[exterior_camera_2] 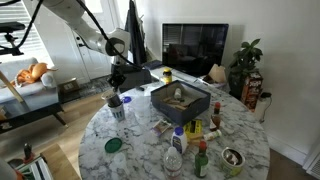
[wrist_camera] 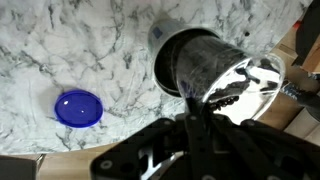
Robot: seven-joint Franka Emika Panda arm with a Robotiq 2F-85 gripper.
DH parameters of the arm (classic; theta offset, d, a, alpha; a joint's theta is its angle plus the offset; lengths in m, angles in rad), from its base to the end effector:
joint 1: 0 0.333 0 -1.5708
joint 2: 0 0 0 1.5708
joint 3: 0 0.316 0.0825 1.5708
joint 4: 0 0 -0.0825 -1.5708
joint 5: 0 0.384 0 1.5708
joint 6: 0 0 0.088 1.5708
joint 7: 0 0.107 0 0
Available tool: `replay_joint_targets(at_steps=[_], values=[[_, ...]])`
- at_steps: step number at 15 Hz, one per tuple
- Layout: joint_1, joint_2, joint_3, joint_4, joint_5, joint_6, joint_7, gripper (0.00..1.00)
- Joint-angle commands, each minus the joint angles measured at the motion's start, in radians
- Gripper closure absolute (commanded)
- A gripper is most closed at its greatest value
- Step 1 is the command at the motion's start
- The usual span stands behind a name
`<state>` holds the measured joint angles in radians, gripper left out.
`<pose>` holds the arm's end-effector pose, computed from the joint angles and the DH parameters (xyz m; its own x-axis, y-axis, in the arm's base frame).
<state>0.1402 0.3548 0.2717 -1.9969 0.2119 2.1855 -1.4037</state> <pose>0.5379 0.2387 0.2775 -0.0745 0.9750 0.2094 0.9701 0.1195 -0.2112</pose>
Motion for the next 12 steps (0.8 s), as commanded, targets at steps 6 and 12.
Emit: replay_joint_targets(at_steps=[6,12], values=[[0.002,0.066,0.022,0.005,-0.014,0.024,-0.007,0.99],[-0.004,0.092,0.046,0.014,-0.015,-0.055,-0.061,0.99]])
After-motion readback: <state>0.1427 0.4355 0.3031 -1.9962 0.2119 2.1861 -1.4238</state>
